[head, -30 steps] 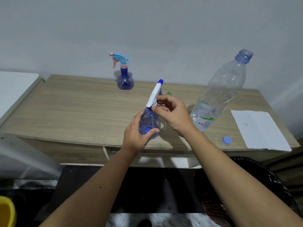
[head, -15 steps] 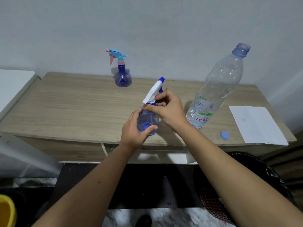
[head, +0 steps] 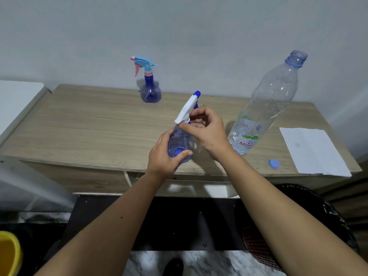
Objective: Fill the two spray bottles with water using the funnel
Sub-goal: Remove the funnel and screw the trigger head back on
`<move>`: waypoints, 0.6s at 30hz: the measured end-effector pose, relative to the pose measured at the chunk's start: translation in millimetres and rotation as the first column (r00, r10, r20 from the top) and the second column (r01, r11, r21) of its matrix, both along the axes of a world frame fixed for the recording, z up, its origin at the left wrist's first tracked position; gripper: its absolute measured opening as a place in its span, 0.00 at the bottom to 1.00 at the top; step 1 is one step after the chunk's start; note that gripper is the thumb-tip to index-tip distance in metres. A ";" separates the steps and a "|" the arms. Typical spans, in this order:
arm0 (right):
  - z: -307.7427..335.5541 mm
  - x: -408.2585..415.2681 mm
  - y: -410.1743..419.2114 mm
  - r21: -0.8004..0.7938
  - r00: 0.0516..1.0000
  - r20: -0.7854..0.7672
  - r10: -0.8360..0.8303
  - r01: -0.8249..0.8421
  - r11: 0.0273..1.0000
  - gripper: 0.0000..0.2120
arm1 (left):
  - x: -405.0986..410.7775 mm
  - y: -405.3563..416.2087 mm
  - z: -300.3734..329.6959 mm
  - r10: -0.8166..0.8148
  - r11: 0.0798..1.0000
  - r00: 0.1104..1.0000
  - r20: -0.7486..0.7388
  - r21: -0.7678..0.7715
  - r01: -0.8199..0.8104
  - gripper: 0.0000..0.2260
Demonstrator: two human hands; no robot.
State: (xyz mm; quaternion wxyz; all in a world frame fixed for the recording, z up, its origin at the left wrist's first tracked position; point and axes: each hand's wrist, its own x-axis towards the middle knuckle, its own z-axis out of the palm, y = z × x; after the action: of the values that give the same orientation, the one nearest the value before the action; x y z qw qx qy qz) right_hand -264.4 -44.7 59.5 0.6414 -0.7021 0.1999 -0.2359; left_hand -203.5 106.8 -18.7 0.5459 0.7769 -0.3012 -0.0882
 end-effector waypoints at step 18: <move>2.8 -0.5 -0.1 -0.131 0.998 -0.056 0.034 -0.042 0.990 0.15 | 1.2 0.5 -3.2 -0.010 1.000 1.000 0.007 -0.007 0.010 0.38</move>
State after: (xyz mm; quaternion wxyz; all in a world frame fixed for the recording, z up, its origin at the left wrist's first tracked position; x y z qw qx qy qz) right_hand -264.9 -44.8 62.2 0.5923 -0.7529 0.1876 -0.2174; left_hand -202.3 107.2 -21.9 0.5471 0.7737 -0.3075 -0.0871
